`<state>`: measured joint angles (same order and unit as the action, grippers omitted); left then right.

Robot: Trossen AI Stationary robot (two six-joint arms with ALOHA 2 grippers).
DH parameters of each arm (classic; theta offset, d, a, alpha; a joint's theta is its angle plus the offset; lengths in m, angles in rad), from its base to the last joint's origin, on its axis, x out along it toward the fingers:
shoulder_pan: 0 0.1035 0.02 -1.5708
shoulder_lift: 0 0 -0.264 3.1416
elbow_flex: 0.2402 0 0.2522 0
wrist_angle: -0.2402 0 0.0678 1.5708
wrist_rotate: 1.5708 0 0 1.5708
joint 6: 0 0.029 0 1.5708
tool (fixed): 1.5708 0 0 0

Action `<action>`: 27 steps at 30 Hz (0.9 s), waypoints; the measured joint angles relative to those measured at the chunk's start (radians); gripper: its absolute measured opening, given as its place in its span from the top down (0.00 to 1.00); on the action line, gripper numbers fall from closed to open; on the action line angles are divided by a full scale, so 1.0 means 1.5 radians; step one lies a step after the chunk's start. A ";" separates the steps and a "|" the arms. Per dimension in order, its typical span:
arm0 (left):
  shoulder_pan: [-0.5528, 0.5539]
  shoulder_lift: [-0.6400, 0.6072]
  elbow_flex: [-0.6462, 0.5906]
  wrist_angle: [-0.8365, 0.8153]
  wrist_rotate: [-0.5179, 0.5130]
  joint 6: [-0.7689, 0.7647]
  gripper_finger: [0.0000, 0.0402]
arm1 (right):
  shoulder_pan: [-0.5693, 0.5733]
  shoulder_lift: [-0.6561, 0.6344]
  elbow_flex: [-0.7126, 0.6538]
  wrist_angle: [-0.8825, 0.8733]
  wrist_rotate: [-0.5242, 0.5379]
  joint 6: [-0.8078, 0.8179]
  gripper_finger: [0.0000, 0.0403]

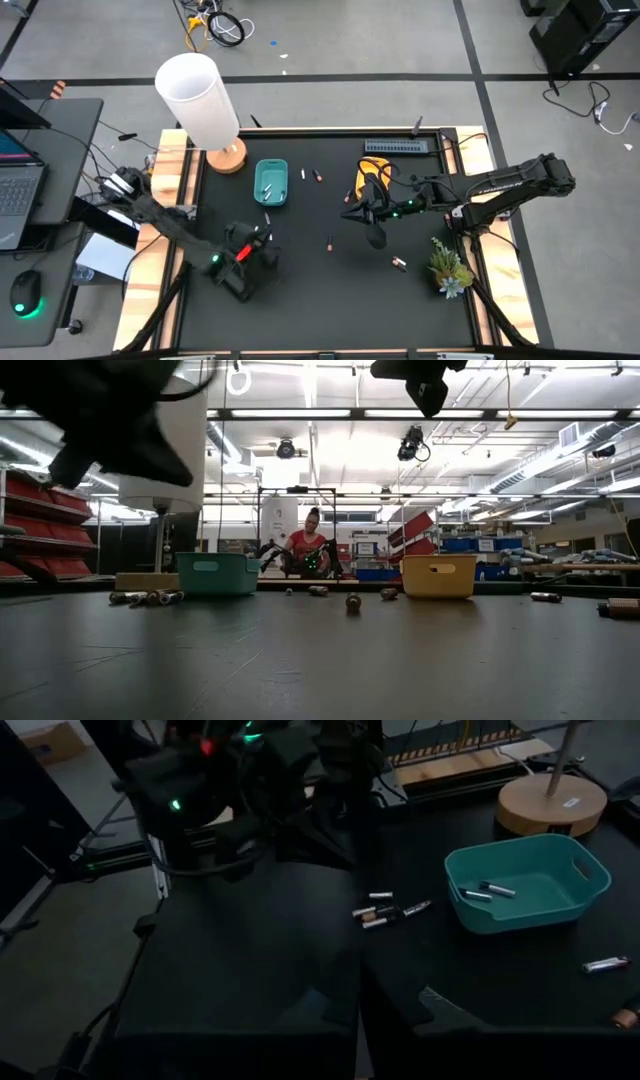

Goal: Sort batteries
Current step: Put the silver battery into the blue bin

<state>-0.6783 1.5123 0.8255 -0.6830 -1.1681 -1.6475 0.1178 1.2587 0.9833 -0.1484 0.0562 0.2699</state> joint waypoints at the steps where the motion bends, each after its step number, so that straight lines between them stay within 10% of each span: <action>1: -0.015 0.005 -0.015 -0.001 -0.011 -0.023 0.97 | 0.003 0.000 0.000 0.001 0.001 0.000 0.95; 15: -0.056 0.030 -0.123 -0.018 0.043 -0.094 0.92 | 0.022 0.000 0.000 0.008 0.004 0.002 0.96; 27: -0.060 0.026 -0.122 -0.094 0.103 -0.094 0.49 | 0.022 0.000 0.000 0.014 0.003 -0.007 0.95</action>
<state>-0.7681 1.5509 0.6426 -0.8240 -1.0142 -1.7882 0.1513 1.2587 0.9836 -0.1273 0.0605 0.2589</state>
